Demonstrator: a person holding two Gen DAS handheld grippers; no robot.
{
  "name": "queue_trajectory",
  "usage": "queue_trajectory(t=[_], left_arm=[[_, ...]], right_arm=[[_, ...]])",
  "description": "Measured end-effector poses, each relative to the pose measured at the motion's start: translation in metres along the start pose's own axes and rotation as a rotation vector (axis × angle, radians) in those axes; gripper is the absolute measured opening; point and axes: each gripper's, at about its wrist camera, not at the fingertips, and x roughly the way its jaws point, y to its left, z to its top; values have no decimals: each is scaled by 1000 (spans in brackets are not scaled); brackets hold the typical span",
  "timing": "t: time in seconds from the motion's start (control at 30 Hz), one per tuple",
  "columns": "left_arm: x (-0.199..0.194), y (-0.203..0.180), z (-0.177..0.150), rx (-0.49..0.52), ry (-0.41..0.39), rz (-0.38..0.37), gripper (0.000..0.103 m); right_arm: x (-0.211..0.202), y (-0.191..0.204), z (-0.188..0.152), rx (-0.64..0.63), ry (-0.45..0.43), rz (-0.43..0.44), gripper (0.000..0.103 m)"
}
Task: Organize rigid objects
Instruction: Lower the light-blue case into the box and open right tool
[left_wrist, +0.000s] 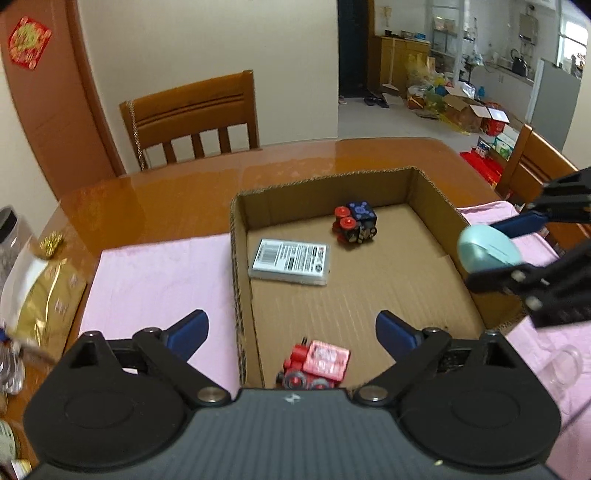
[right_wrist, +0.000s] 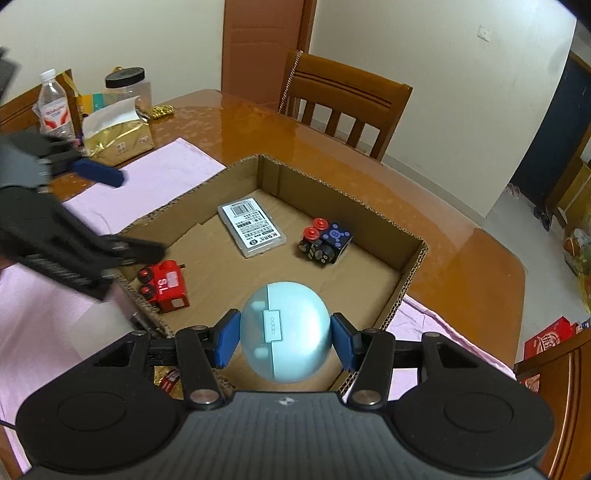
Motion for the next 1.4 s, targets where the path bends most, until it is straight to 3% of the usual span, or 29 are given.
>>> queue_trajectory(t=[0.37, 0.6, 0.67, 0.77, 1.07, 1.4], left_arm=[[-35, 23, -18, -134, -71, 67, 101], [-38, 34, -32, -163, -58, 89, 101], [-37, 34, -35, -163, -48, 95, 101], [-37, 36, -39, -170, -42, 101, 101], [-38, 35, -46, -182, -33, 98, 101], [-39, 23, -59, -179, -5, 89, 101]], right_arm=[[45, -22, 26, 39, 38, -44, 58], [72, -33, 39, 79, 36, -113, 60], [73, -35, 42, 94, 22, -141, 85], [66, -35, 43, 97, -13, -156, 102], [34, -17, 30, 98, -18, -132, 103], [-7, 8, -22, 145, -15, -133, 103]])
